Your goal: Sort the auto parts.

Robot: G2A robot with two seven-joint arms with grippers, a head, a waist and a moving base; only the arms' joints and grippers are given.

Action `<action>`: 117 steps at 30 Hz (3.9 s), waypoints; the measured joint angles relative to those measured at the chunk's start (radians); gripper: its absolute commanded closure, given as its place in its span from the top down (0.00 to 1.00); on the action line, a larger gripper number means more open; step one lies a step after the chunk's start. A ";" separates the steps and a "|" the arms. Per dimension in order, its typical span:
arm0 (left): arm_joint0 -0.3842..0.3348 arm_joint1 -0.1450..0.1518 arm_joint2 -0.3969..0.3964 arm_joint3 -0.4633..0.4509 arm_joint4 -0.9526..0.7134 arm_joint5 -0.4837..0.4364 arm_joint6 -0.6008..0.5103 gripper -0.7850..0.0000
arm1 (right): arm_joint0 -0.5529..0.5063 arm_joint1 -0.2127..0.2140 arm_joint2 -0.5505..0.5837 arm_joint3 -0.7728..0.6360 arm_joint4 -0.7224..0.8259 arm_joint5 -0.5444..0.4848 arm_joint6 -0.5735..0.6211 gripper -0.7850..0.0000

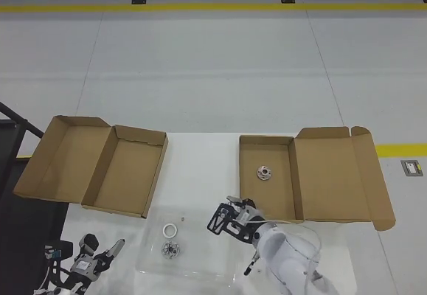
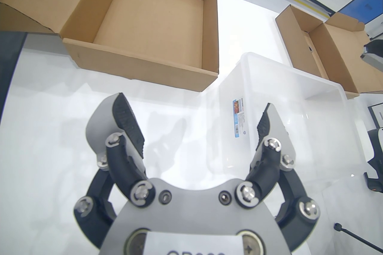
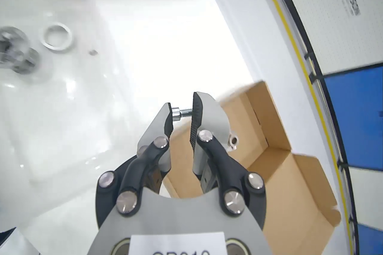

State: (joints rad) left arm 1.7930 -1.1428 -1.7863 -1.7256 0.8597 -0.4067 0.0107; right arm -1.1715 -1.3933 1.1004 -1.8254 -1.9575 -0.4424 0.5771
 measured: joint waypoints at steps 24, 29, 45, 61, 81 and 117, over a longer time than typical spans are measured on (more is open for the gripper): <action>0.000 0.000 0.000 0.000 0.000 0.000 0.000 1.00 | 0.297 -0.039 0.096 0.585 0.178 0.274 0.161 0.00; 0.000 0.000 0.000 0.000 0.000 0.000 0.000 1.00 | 0.280 -0.036 0.113 0.564 0.182 0.270 0.154 0.48; 0.051 -0.001 -0.007 -0.088 0.106 -0.039 0.091 1.00 | 0.096 -0.021 0.129 0.264 0.095 0.334 0.062 1.00; 0.025 0.015 0.175 -0.325 0.645 -0.083 -0.189 1.00 | -0.349 0.025 0.204 -0.141 -0.037 0.377 -0.473 1.00; -0.109 0.001 0.359 -0.352 0.735 -0.007 -0.512 1.00 | -0.382 0.029 0.213 -0.150 -0.040 0.352 -0.515 1.00; -0.368 -0.051 0.574 -0.246 0.657 0.223 -1.019 0.00 | -0.382 0.029 0.213 -0.151 -0.040 0.352 -0.515 1.00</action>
State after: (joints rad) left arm 1.4248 -1.1933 -1.2121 -1.9713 1.5166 -0.1838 -1.0085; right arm -1.5540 -1.3641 1.3138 -1.9759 -1.9980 -0.0906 0.0623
